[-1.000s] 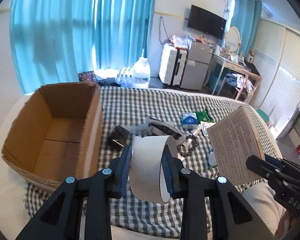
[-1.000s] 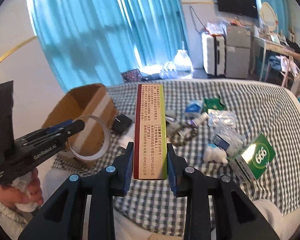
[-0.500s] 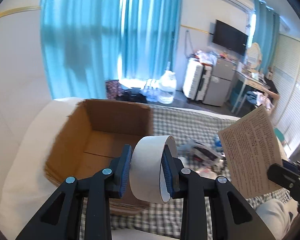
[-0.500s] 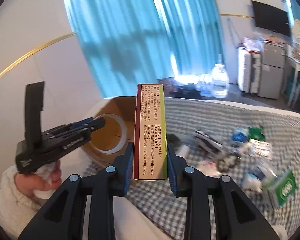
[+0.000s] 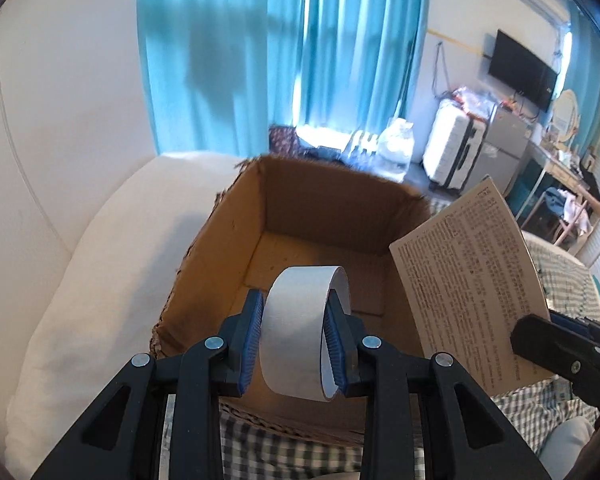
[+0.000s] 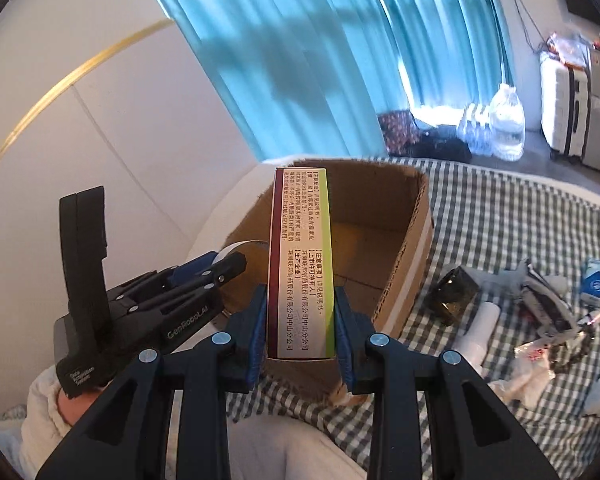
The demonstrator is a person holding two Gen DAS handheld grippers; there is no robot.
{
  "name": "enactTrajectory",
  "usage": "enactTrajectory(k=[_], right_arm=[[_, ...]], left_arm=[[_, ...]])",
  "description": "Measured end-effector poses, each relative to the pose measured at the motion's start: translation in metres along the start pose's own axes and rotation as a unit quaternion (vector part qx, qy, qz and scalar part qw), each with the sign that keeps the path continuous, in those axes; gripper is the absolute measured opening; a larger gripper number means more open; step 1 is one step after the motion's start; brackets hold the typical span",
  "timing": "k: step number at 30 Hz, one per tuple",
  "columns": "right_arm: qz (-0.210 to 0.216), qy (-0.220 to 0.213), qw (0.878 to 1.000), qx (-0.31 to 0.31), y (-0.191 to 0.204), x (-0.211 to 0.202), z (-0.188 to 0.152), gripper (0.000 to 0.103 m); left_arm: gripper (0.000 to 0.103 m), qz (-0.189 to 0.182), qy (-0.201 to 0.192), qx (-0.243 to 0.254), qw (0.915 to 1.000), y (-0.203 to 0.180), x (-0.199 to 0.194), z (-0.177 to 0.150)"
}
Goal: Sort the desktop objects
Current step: 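Open both tools to drop the tape roll and medicine box into the cardboard box, then grasp the white tissue with the left tool while the right tool grasps the green box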
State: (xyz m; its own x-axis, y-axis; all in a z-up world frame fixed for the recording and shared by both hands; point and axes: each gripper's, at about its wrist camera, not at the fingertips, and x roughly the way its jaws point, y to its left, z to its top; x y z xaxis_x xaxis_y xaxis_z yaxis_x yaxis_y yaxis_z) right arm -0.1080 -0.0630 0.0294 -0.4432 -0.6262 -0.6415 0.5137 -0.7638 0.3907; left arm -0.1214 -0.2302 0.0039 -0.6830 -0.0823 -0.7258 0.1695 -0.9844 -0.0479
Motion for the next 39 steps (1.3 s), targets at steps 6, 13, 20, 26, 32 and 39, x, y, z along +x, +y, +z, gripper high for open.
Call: enactTrajectory(k=[6, 13, 20, 26, 32, 39], right_arm=[[0.006, 0.005, 1.0, 0.025, -0.014, 0.026, 0.008, 0.038], [-0.032, -0.038, 0.998, 0.028, -0.024, -0.002, 0.012, 0.059], [-0.128, -0.08, 0.987, 0.049, -0.053, -0.076, -0.007, 0.064], [-0.207, -0.123, 0.965, 0.104, -0.098, -0.162, -0.033, 0.076], [-0.298, -0.126, 0.921, 0.215, -0.174, -0.234, -0.088, 0.088], [-0.333, -0.096, 0.882, 0.32, -0.249, -0.264, -0.149, 0.088]], left_arm=[[0.036, 0.008, 0.023, 0.002, 0.9997, 0.007, 0.027, -0.002], [0.09, 0.031, 0.003, 0.004, 0.9995, 0.002, 0.018, -0.007], [0.098, 0.016, -0.018, 0.014, 0.9996, -0.033, -0.013, -0.007], [0.103, -0.039, -0.044, 0.021, 0.998, -0.097, -0.044, -0.015], [0.103, -0.058, -0.036, 0.045, 0.9966, -0.178, -0.052, -0.049], [0.103, -0.088, -0.023, 0.119, 0.9888, -0.253, -0.029, -0.092]])
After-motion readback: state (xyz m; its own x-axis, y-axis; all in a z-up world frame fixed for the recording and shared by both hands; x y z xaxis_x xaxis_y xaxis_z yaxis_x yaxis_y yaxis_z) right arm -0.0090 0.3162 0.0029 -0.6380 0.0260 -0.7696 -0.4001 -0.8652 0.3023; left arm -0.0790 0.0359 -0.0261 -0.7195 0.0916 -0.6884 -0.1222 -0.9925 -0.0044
